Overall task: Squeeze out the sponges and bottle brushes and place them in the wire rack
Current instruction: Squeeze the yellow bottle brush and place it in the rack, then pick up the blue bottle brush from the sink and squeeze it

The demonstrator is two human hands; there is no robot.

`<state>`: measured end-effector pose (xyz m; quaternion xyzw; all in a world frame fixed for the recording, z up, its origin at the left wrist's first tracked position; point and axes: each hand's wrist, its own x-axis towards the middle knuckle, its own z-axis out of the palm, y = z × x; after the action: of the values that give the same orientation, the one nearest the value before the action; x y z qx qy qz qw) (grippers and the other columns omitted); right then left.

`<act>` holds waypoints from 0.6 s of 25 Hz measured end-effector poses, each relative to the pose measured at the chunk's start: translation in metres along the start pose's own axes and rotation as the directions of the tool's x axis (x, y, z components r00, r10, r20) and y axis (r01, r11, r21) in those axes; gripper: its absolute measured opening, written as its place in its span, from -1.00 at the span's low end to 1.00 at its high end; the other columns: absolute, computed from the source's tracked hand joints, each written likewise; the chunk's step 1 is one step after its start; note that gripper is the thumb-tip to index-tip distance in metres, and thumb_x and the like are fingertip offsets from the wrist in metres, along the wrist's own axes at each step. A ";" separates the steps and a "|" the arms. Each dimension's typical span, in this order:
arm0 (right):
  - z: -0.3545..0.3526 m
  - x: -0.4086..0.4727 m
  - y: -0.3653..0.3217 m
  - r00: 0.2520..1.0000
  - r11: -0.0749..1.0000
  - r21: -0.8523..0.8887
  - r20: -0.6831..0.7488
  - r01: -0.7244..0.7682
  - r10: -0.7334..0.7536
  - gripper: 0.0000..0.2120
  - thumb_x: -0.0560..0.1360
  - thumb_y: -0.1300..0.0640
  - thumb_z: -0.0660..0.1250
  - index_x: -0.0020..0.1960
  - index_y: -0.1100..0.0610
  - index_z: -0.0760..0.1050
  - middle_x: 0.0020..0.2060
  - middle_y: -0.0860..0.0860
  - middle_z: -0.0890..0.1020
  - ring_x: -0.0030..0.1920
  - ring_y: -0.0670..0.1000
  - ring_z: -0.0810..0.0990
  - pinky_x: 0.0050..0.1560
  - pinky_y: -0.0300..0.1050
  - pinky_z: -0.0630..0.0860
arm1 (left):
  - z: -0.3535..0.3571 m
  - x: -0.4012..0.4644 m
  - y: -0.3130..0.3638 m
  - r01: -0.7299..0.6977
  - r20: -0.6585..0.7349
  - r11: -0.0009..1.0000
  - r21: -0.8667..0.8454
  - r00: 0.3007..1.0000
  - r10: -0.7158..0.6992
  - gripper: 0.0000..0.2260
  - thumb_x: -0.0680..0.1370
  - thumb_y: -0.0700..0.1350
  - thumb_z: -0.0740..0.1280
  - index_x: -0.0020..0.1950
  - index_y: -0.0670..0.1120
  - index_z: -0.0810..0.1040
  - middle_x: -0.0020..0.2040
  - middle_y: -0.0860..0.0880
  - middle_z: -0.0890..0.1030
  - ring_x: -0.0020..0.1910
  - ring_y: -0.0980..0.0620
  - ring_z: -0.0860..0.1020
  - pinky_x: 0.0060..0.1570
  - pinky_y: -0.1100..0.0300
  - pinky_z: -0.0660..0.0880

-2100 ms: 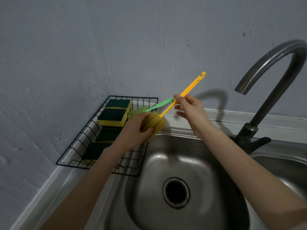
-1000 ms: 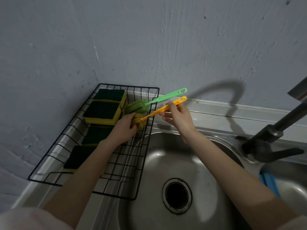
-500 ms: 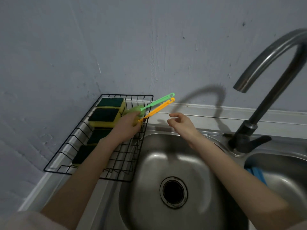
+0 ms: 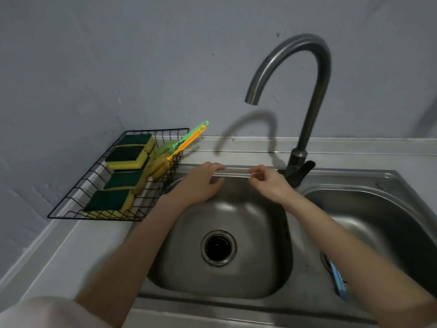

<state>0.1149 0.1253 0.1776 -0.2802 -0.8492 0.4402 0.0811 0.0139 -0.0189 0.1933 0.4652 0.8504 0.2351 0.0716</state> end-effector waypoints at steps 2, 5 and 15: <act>-0.018 -0.008 0.027 0.999 0.999 -0.018 -0.006 -0.045 0.045 -0.66 0.51 0.17 0.24 0.27 0.16 0.45 0.19 0.14 0.58 0.23 0.09 0.52 0.26 -0.16 0.37 | 0.023 0.004 0.024 -0.008 0.054 1.000 -0.020 0.998 0.009 -0.66 0.52 -0.16 0.23 0.28 -0.18 0.40 0.27 -0.18 0.51 0.25 -0.10 0.45 0.20 0.21 0.27; -0.050 -0.016 0.069 0.995 0.994 -0.028 -0.027 -0.101 0.101 -0.68 0.51 0.18 0.24 0.25 0.19 0.47 0.21 0.15 0.58 0.25 0.09 0.52 0.26 -0.15 0.36 | 0.060 0.014 0.060 0.005 0.143 0.998 -0.064 0.990 0.004 -0.65 0.51 -0.16 0.22 0.29 -0.17 0.39 0.25 -0.18 0.53 0.23 -0.10 0.48 0.22 0.15 0.35; -0.094 0.001 0.183 0.946 0.941 -0.111 0.016 -0.320 0.324 -0.66 0.50 0.18 0.26 0.26 0.20 0.46 0.24 0.17 0.55 0.28 0.14 0.49 0.29 -0.10 0.36 | 0.187 0.043 0.133 0.077 0.384 0.989 -0.128 0.923 -0.022 -0.71 0.52 -0.17 0.17 0.21 -0.25 0.42 0.18 -0.28 0.52 0.16 -0.22 0.48 0.15 -0.02 0.42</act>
<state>0.2241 0.2755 0.0889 -0.4117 -0.8156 0.4061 -0.0218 0.1539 0.1396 0.0948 0.4742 0.8130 0.1973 0.2743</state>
